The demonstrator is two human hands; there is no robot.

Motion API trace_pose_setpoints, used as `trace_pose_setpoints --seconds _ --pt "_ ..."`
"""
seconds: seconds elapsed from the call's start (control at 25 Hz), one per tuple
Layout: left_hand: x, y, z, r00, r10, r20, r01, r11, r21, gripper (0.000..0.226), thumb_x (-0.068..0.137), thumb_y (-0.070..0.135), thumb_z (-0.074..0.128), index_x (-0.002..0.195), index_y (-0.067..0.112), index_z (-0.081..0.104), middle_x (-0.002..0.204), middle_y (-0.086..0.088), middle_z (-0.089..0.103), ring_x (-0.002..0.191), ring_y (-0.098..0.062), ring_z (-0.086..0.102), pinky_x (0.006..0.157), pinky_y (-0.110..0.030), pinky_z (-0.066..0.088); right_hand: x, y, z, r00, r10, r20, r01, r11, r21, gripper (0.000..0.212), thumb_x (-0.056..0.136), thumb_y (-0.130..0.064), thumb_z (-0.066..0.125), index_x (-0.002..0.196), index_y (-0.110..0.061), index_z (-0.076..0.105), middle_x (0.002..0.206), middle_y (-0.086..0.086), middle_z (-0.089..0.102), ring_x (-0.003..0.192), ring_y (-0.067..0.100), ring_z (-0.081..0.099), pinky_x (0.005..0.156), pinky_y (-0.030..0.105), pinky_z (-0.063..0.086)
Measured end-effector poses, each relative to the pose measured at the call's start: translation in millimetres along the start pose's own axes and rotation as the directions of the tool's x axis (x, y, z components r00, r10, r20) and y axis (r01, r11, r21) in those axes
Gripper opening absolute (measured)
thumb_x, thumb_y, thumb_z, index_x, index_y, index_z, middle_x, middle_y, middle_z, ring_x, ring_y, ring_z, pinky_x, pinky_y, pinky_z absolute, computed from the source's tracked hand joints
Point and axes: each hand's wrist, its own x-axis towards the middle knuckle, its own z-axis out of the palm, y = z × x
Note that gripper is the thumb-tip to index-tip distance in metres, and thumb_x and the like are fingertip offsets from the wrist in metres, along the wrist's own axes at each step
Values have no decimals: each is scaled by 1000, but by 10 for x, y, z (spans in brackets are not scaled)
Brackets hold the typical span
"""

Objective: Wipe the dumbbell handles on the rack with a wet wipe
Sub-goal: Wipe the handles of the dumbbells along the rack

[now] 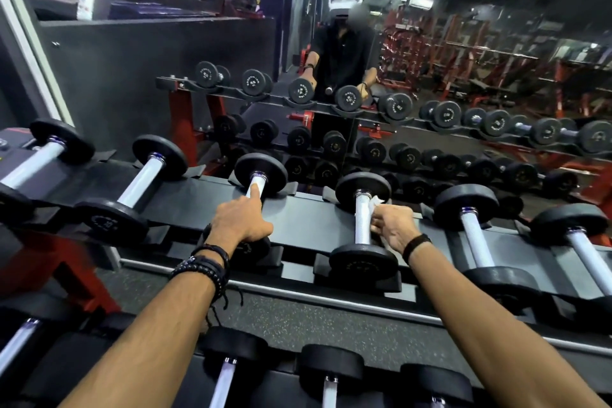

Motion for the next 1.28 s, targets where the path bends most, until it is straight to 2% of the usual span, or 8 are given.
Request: trace_pose_setpoints --seconds 0.32,0.48,0.68,0.92,1.04,1.12,1.2,1.28 --pt "27 7 25 999 -35 -33 34 999 -29 89 78 33 60 151 3 19 125 -15 57 109 -34 59 79 -37 42 -384 -36 -107 918 269 290 -245 962 -117 27 86 8 31 84 7 58 66 16 67 53 22 67 48 23 54" --pt "0 -58 9 998 -45 -36 42 997 -65 85 76 37 62 148 9 27 118 -12 59 102 -34 61 73 -34 41 -152 -293 96 932 222 286 -271 952 144 28 73 -10 47 96 4 55 86 20 60 70 33 60 68 43 57" --pt "-6 -49 26 998 -32 -47 29 997 -70 81 77 34 60 147 6 29 119 -13 59 103 -33 60 73 -34 38 -215 49 28 856 322 405 -356 934 9 27 78 -31 71 82 -4 65 71 6 61 57 19 61 64 30 58" --pt "1 -65 -2 999 -44 -16 42 996 -84 84 76 35 61 147 8 27 120 -13 58 104 -34 60 74 -35 39 81 -154 342 894 256 367 -273 962 -6 17 77 -20 68 77 -10 54 47 -3 51 34 5 43 43 20 48" --pt "-7 -71 -19 999 -40 -33 37 996 -84 81 77 36 63 146 10 30 118 -12 58 103 -33 59 74 -34 39 -67 15 186 860 305 409 -269 952 -144 11 84 -9 60 94 -3 61 74 15 68 48 14 61 50 23 54" --pt "-2 -64 -1 998 -43 -41 39 996 -83 81 77 35 63 146 10 30 115 -11 59 101 -32 59 74 -33 39 -168 113 -27 866 280 414 -153 937 -314 38 72 -14 70 105 3 64 88 16 67 65 18 67 60 22 55" --pt "7 -46 12 998 -46 -37 43 997 -70 82 76 35 63 146 9 29 114 -11 59 99 -32 60 73 -34 39 -224 118 -174 892 229 389 -25 885 -465 53 56 -22 83 99 4 68 83 12 67 69 19 63 64 24 50" --pt "24 -36 22 998 -44 -35 42 998 -54 84 75 35 62 146 8 28 116 -11 60 99 -33 61 72 -34 40 -225 24 -200 927 135 349 70 854 -516 37 58 -26 91 76 -6 65 63 6 57 50 13 50 48 20 42"
